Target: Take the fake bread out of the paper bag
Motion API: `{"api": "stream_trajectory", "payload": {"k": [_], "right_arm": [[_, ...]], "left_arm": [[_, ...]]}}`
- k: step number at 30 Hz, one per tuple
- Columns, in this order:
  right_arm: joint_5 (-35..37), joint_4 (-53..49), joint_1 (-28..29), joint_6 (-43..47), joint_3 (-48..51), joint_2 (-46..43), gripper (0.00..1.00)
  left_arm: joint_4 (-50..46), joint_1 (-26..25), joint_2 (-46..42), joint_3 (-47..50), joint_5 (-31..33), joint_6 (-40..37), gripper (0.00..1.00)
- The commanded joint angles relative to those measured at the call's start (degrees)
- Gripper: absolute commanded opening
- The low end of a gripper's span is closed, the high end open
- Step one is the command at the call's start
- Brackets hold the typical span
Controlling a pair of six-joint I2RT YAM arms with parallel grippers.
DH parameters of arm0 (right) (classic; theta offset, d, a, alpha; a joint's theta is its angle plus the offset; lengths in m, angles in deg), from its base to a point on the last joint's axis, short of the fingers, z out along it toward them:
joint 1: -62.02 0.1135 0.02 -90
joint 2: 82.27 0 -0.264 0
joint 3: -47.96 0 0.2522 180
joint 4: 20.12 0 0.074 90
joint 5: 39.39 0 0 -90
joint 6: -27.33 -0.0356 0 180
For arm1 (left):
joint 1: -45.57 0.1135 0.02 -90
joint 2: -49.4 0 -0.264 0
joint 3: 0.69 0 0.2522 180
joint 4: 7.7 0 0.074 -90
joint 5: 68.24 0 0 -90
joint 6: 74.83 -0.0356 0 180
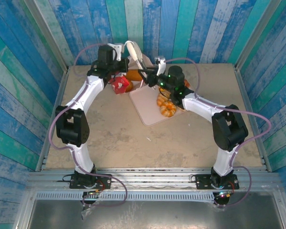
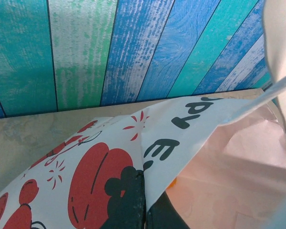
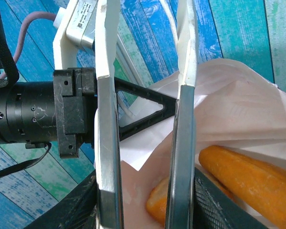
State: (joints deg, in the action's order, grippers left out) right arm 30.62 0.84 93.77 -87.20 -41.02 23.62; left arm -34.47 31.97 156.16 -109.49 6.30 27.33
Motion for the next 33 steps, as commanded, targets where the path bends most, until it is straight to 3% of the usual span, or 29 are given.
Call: {"api": "stream_trajectory", "payload": {"k": [1, 19, 33], "right_arm": [[-1.0, 5.4, -0.2, 1.3, 0.8, -2.8, 0.47], [-2.7, 8.7, -2.8, -4.8, -17.3, 11.4, 0.5], [-3.2, 1.0, -3.4, -4.8, -37.3, 22.2, 0.51]], "left_arm": [[-1.7, 0.2, 0.6, -0.1, -0.8, 0.9, 0.0], [-3.2, 0.2, 0.1, 1.7, -2.6, -0.5, 0.0], [-3.6, 0.2, -0.8, 4.3, -3.7, -1.9, 0.0]]}}
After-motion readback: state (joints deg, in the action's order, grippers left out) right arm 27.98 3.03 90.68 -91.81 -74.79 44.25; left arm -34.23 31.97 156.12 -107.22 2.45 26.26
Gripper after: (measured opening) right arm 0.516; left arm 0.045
